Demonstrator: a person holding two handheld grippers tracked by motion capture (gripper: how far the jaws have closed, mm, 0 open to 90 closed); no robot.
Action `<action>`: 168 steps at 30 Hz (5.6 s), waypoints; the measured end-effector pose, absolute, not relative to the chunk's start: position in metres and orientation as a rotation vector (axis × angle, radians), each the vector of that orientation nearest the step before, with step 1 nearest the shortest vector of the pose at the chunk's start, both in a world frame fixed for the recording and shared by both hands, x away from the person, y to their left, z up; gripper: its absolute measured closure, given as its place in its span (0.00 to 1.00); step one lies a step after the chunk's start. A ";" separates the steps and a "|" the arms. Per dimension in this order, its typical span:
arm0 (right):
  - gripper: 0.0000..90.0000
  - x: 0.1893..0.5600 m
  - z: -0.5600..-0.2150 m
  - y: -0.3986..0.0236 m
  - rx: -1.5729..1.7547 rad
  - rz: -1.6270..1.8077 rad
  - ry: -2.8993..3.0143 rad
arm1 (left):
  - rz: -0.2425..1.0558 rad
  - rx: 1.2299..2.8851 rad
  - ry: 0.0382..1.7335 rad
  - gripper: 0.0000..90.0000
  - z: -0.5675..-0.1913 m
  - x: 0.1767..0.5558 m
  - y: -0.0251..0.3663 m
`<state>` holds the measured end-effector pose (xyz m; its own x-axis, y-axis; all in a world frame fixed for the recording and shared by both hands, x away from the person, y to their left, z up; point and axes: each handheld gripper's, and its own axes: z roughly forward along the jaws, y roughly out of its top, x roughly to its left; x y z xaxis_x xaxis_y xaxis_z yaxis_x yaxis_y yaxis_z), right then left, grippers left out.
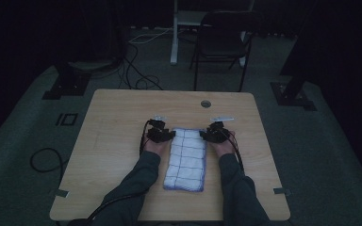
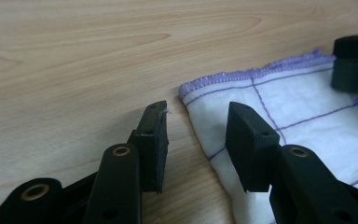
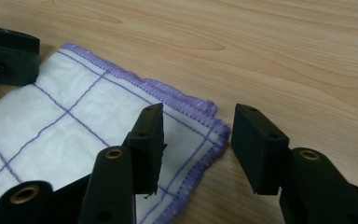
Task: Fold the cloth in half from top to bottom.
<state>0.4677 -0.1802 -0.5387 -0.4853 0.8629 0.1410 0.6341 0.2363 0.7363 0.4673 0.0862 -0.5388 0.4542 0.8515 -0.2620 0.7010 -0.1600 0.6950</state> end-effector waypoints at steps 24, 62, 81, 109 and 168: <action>0.85 0.472 -0.540 -0.166 1.362 1.048 2.256 | 0.265 2.015 1.261 0.70 -0.535 0.483 0.064; 0.96 0.467 -0.512 -0.168 1.287 1.135 2.208 | 0.275 1.993 1.196 0.95 -0.504 0.477 0.069; 0.96 0.451 -0.492 -0.173 1.215 1.215 2.157 | 0.321 1.918 1.128 0.95 -0.480 0.458 0.074; 0.96 0.416 -0.472 -0.170 1.105 1.251 2.165 | 0.341 1.855 1.066 0.95 -0.467 0.418 0.086; 0.96 0.350 -0.475 -0.172 1.090 1.379 2.142 | 0.293 1.808 1.000 0.95 -0.473 0.352 0.103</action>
